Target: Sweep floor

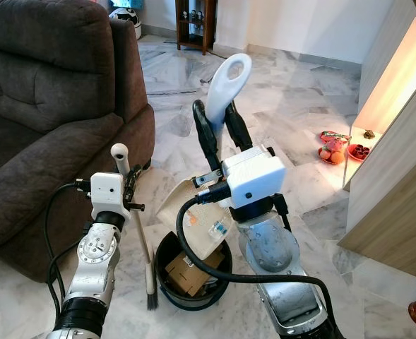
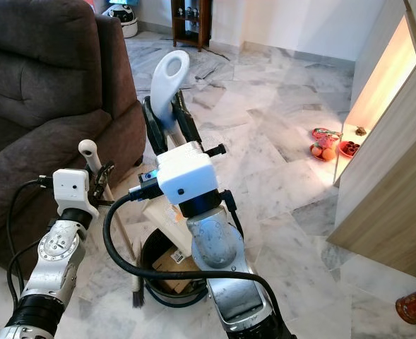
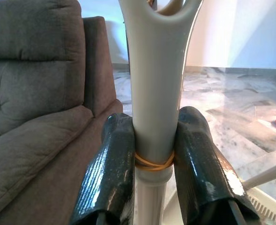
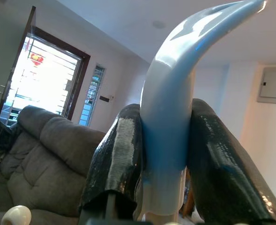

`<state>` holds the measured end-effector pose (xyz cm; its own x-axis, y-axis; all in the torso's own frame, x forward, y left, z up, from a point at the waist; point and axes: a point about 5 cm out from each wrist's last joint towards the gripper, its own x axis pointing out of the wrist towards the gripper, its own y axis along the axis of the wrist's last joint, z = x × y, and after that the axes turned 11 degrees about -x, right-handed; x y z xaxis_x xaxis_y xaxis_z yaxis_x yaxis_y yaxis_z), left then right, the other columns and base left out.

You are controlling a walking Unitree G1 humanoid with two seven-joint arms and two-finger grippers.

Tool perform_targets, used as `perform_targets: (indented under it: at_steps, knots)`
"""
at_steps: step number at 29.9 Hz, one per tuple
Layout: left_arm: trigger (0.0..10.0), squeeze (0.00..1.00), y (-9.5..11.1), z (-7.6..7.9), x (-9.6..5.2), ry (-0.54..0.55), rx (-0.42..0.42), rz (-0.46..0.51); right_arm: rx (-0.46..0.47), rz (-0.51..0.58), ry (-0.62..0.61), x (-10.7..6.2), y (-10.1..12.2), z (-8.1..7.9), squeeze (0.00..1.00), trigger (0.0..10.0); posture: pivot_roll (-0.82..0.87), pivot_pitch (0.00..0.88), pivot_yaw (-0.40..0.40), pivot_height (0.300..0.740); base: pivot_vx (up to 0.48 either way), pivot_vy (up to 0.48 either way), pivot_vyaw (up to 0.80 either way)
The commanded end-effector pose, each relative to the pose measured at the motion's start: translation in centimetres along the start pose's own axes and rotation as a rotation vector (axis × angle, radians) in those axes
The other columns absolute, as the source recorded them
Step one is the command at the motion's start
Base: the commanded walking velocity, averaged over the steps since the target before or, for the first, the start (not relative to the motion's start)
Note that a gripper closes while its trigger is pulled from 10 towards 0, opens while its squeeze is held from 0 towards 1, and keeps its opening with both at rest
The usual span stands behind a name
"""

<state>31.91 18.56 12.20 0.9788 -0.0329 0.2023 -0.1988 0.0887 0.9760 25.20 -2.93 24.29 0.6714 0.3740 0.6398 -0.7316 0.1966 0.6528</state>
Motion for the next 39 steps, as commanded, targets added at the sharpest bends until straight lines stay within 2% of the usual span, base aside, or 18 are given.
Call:
perform_targets:
  at_steps: [1,3,11,29,34,39]
  knots:
    - [10.0,0.00,1.0,0.3,0.4,-0.018,0.010,0.055,0.033,0.088,-0.039,0.6,1.9,0.6,0.00,10.0,-0.01,0.056,-0.027,0.740,0.000,0.000,0.00]
    - [10.0,0.00,1.0,0.3,0.3,-0.018,0.011,0.055,0.052,0.072,-0.042,0.6,1.7,0.7,0.00,10.0,-0.01,0.056,-0.027,0.740,0.000,0.000,0.00]
    - [10.0,0.00,1.0,0.3,0.3,-0.018,0.012,0.056,-0.009,0.104,-0.029,0.6,1.9,0.6,0.00,10.0,-0.01,0.056,-0.027,0.740,0.000,0.000,0.00]
    - [10.0,0.00,1.0,0.3,0.3,-0.018,0.011,0.056,-0.027,0.094,-0.029,0.6,1.7,0.7,0.00,10.0,-0.01,0.063,-0.027,0.740,0.000,0.000,0.00]
    - [10.0,0.00,1.0,0.3,0.3,-0.018,0.010,0.057,-0.099,0.073,-0.078,0.9,0.9,2.1,0.00,10.0,-0.01,0.063,-0.027,0.740,0.000,0.000,0.00]
    - [10.0,0.00,1.0,0.3,0.3,-0.017,0.008,0.059,-0.294,-0.018,-0.203,1.2,-1.5,5.9,0.00,10.0,-0.01,0.064,-0.029,0.740,0.000,0.000,0.00]
